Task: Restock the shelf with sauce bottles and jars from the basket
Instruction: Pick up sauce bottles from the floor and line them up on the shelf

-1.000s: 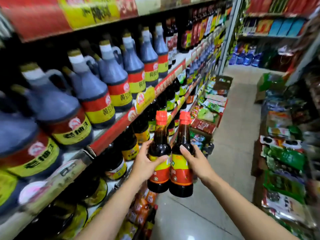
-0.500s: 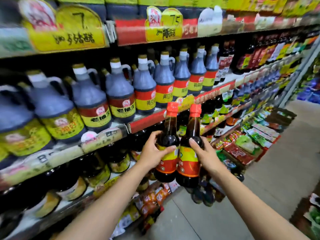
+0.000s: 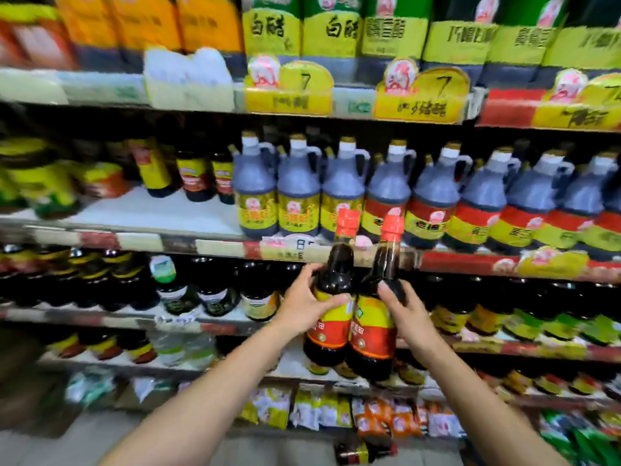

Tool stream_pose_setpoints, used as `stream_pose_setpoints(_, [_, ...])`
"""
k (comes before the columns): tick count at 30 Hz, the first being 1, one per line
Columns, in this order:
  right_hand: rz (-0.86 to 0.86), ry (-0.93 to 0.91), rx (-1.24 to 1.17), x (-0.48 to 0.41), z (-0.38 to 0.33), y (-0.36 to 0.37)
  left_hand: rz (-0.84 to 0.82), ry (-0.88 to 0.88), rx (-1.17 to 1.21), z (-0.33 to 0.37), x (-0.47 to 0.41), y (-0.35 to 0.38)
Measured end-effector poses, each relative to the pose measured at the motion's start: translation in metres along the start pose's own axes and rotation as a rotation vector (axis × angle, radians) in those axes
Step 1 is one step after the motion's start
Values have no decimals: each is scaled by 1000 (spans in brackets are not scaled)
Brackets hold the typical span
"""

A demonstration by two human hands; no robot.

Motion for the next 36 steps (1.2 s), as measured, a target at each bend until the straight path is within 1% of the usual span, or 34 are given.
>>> stream_pose_setpoints(1, [-43,-37,-4,-2,-24,35,69,14,3,5,10,-43])
stream_pose_setpoints(3, [-78,-67,-35,-4,-47,68,118,23,11,14,20,-80])
stream_pose_setpoints(7, [-181,-163,-72,-4,-107,159,244,56,-1,31,44,-185])
stream_pose_setpoints(11, [-233,-218,-78,-7,-155,228,304,73,-50,51,60,-264])
stream_pose_setpoints(15, [-294,-267,-111,-14,-203,289,367,86,-45,69,65,-336])
stream_pose_setpoints(20, [-396,-307,-178,-43,-257,341,416,124,-50,95,48,-398])
stream_pose_setpoints(22, [-410,-311,-218,-60,-276,356,430,122,-39,106,35,-418])
stream_pose_setpoints(27, [-404,-302,-295,-105,-313,386,476,127,-72,127,-5,-460])
stream_pose_setpoints(31, [-377,-285,-335,-135,-329,406,452,81,-143,121,-30,-482])
stream_pose_setpoints(34, [-354,-293,-313,-150,-336,417,446,73,-78,115,-46,-501])
stream_pose_setpoints(36, [-305,-304,-298,-159,-341,419,419,89,-41,115,-60,-511])
Point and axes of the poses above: each hand's wrist, its own x-axis away from the middle knuckle, its own y-axis out of the palm, z = x × y, the point moved 9 cm from there along -x, towards the middle knuckle, and after that the axes turned 15 degrees about x, right-handed, at the moved point
